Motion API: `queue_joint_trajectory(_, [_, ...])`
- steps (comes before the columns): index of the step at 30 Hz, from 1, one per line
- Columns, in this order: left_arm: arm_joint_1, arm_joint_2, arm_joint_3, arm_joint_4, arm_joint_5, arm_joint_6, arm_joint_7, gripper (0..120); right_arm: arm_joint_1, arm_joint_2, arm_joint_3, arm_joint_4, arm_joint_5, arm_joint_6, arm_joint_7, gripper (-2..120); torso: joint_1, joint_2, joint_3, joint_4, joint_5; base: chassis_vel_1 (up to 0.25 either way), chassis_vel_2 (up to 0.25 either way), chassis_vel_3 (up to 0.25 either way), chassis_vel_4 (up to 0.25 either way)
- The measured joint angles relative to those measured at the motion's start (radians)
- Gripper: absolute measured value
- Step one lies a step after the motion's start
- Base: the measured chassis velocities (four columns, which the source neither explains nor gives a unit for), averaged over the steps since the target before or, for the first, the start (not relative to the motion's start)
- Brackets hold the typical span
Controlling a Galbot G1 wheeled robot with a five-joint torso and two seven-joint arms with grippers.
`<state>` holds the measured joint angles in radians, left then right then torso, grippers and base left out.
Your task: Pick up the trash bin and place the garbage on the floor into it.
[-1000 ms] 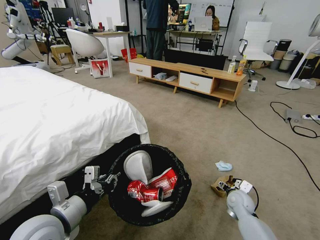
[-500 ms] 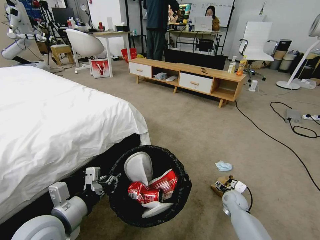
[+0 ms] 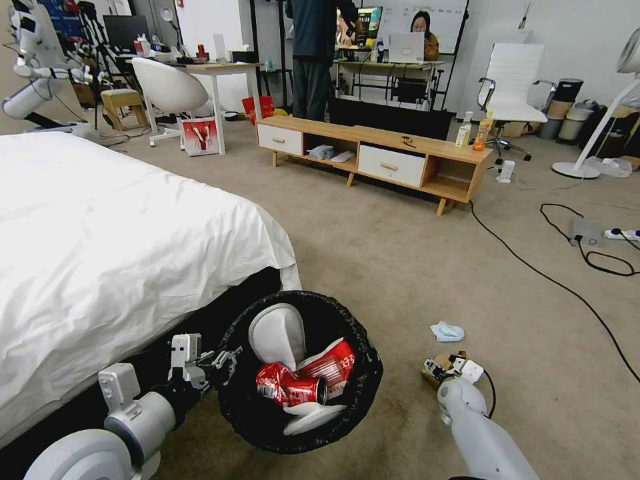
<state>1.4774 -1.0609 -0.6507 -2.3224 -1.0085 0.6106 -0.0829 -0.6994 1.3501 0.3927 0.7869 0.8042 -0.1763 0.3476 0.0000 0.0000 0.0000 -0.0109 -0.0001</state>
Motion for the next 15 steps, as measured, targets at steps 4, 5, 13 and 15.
queue_joint_trajectory(4, [0.001,0.000,0.000,0.000,0.000,0.000,0.001,2,0.015,0.009,0.000,-0.028,-0.008,0.007,-0.015,100,0.000,0.000,0.000,-0.0001,0.0001,0.000,0.000,0.000,0.000])
queue_joint_trajectory(5, [0.002,0.000,-0.001,0.000,0.000,-0.001,0.001,2,0.024,0.014,0.000,-0.044,-0.014,0.013,-0.024,100,0.000,0.000,0.000,0.0000,0.0000,0.000,0.000,0.000,0.000])
queue_joint_trajectory(13, [0.005,-0.001,-0.001,0.000,0.000,-0.002,0.002,2,0.046,0.021,0.005,-0.107,-0.045,0.041,-0.069,100,0.000,0.000,0.000,-0.0001,0.0001,0.000,0.000,0.000,0.000])
queue_joint_trajectory(15, [0.006,-0.001,-0.002,0.000,0.000,-0.002,0.002,2,0.048,0.021,0.008,-0.124,-0.058,0.047,-0.078,95,0.000,0.000,0.000,0.0000,0.0001,0.000,0.000,0.000,0.000])
